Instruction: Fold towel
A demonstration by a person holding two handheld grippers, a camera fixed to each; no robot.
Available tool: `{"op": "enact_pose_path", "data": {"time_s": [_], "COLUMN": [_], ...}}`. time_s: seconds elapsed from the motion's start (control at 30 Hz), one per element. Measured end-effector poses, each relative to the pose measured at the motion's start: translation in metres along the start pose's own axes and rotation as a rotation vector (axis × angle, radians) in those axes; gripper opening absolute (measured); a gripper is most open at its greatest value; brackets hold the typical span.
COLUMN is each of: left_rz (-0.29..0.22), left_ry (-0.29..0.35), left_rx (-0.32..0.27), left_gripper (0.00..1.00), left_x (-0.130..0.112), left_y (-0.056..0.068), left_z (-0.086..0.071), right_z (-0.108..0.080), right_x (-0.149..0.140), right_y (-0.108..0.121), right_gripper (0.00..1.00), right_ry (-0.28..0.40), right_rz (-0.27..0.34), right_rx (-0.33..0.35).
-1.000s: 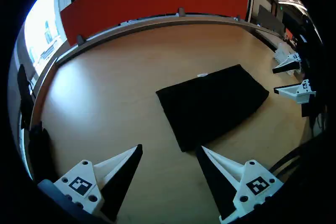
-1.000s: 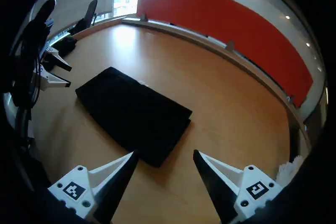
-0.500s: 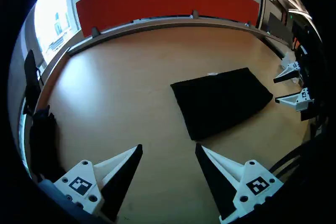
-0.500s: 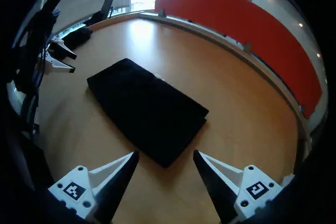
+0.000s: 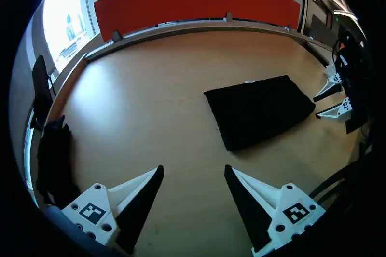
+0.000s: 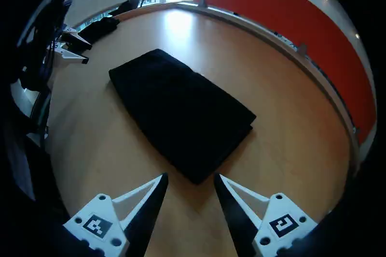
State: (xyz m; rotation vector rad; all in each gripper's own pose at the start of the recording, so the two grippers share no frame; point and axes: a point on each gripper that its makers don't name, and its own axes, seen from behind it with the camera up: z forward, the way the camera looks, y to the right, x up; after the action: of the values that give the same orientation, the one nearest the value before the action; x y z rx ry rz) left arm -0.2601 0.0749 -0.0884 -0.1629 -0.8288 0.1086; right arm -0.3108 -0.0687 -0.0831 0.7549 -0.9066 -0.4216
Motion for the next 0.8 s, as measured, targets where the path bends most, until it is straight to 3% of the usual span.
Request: {"op": "enact_pose_path", "data": {"time_s": [0.3, 0.43, 0.63, 0.8], "left_rz": [-0.011, -0.009, -0.008, -0.004], "left_ry": [0.005, 0.004, 0.0, -0.004], "left_rx": [0.004, 0.006, 0.008, 0.011], "left_gripper": [0.93, 0.93, 0.93, 0.93], "left_x": [-0.006, -0.009, -0.012, -0.014], "left_y": [0.0, 0.0, -0.002, -0.004], "left_z": [-0.004, -0.005, -0.006, -0.007], "right_z": [0.002, 0.003, 0.003, 0.002], "right_x": [-0.009, -0.012, -0.01, -0.013], "right_y": [-0.003, -0.002, 0.001, 0.005], "right_gripper": [0.53, 0.41, 0.41, 0.17], "right_ry": [-0.03, -0.04, -0.032, -0.041], "right_rz": [0.014, 0.023, 0.04, 0.037], "right_rx": [0.016, 0.018, 0.016, 0.012]}}
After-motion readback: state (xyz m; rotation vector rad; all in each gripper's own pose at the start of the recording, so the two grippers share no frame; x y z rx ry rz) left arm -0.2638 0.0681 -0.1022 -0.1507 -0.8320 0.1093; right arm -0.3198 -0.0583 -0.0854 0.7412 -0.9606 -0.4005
